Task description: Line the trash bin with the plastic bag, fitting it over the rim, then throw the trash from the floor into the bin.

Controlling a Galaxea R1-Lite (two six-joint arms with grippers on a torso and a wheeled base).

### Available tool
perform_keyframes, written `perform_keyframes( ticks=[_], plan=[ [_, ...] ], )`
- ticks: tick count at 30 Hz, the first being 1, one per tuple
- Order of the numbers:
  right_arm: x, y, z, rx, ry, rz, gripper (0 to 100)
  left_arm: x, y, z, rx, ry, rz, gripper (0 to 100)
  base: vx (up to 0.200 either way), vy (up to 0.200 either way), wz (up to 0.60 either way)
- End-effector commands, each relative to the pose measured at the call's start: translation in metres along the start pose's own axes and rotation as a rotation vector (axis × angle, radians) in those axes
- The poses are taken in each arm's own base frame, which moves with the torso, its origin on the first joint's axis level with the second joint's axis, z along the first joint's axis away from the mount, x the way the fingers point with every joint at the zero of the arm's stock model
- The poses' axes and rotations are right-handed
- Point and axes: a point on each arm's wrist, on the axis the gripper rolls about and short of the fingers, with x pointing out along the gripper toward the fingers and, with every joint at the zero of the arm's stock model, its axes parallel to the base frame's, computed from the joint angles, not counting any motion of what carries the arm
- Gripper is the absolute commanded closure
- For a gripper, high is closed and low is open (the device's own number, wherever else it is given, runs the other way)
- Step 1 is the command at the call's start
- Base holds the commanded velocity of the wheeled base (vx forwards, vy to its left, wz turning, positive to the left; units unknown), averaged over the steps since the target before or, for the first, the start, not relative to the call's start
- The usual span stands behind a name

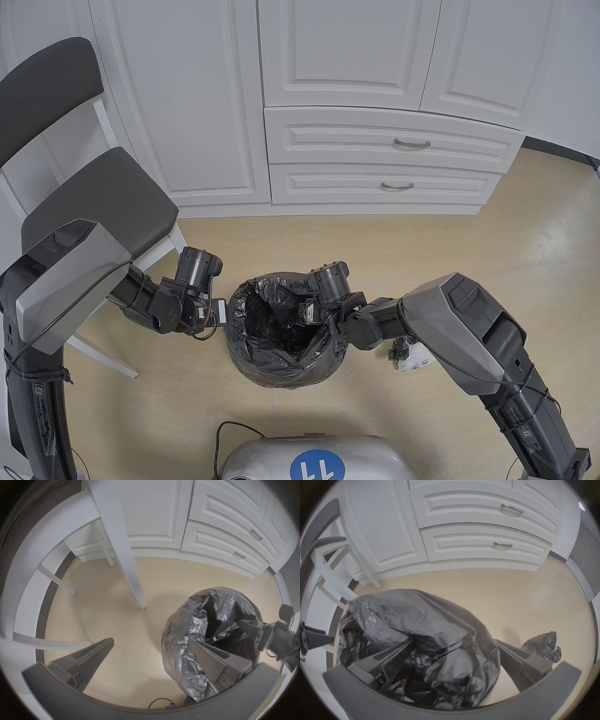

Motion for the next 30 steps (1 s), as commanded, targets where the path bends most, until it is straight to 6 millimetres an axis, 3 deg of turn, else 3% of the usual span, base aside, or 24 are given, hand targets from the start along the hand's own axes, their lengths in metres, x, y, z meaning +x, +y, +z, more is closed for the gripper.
perform_keyframes(
  ticks=[1, 9, 14, 15, 18, 19, 23, 30],
  plan=[
    [0.025, -0.006, -0.013, 0.017, -0.026, -0.066, 0, -0.003, 0.002, 0.001, -0.005, -0.005, 0.001, 0, 0.0, 0.0, 0.0],
    [0.025, -0.009, -0.008, 0.06, -0.048, -0.081, 0, -0.004, 0.001, 0.0, -0.003, -0.005, -0.002, 0, 0.0, 0.0, 0.0],
    [0.012, -0.005, 0.012, 0.098, -0.079, -0.072, 0, -0.007, 0.001, -0.002, -0.001, 0.0, -0.003, 0, 0.0, 0.0, 0.0],
    [0.0, -0.003, 0.026, 0.105, -0.096, -0.059, 0, -0.01, 0.002, -0.001, -0.001, -0.002, -0.003, 0, 0.0, 0.0, 0.0],
    [-0.016, -0.004, 0.035, 0.096, -0.078, -0.045, 0, -0.015, 0.004, -0.001, 0.001, -0.003, -0.004, 0, 0.0, 0.0, 0.0],
    [-0.036, -0.004, 0.042, 0.083, -0.054, -0.024, 0, -0.022, 0.005, 0.0, 0.001, -0.007, -0.008, 0, 0.0, 0.0, 0.0],
    [-0.076, -0.01, 0.055, 0.059, 0.003, 0.043, 0, -0.039, 0.007, 0.002, 0.004, -0.015, -0.019, 0, 0.0, 0.0, 0.0],
    [-0.12, -0.038, 0.053, 0.03, 0.089, 0.069, 0, -0.071, 0.003, -0.006, 0.029, -0.02, -0.057, 0, 0.0, 0.0, 0.0]
  ],
)
